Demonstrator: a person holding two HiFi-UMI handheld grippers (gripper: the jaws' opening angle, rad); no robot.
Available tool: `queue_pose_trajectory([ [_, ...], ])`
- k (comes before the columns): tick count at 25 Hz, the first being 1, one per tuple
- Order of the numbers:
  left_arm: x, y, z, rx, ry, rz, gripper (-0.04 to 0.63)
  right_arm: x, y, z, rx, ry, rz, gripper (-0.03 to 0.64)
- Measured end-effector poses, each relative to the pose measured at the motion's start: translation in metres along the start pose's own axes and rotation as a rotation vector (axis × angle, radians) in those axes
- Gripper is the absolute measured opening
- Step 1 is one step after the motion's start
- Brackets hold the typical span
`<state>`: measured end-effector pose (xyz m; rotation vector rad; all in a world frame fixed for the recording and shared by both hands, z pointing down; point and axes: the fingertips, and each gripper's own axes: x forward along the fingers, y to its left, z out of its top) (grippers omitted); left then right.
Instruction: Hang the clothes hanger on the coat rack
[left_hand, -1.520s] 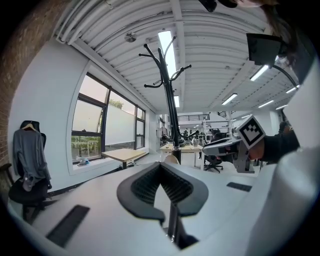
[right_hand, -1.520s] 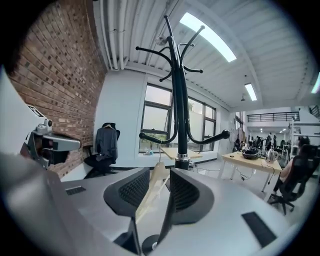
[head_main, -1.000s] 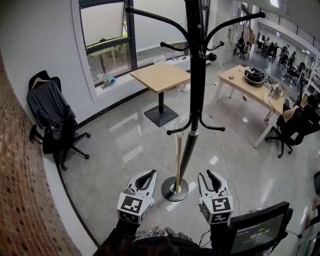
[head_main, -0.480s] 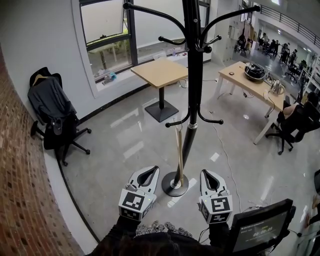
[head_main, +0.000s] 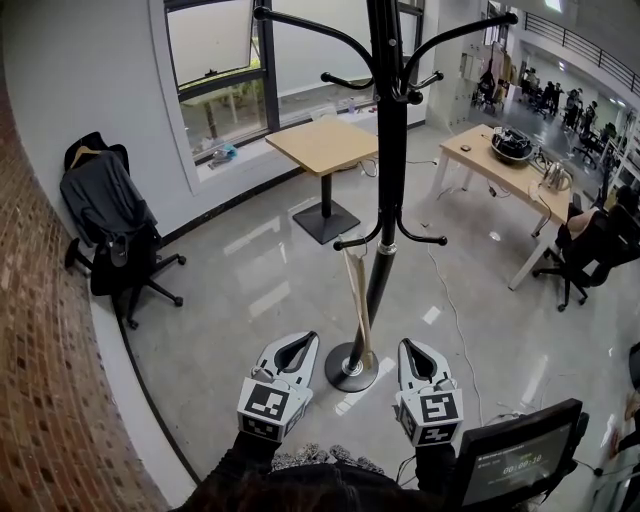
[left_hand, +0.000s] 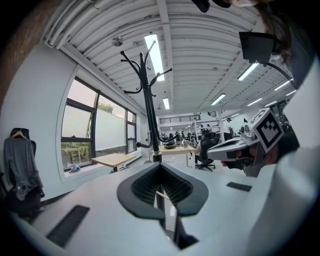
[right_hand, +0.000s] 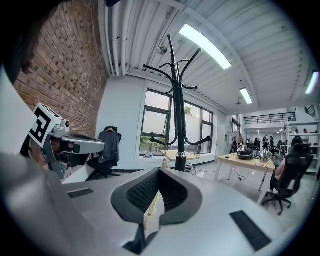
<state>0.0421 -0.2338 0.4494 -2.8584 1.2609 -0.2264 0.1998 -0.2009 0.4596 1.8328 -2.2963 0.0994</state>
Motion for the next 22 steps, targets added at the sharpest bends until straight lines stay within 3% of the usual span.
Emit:
queue_pose_trajectory([
  [22,0.002,0.011,0.000,-0.020,-0.007,0.019,0.006,0.010,-0.008,0.001,0.006,0.011,-0.007,0.008],
])
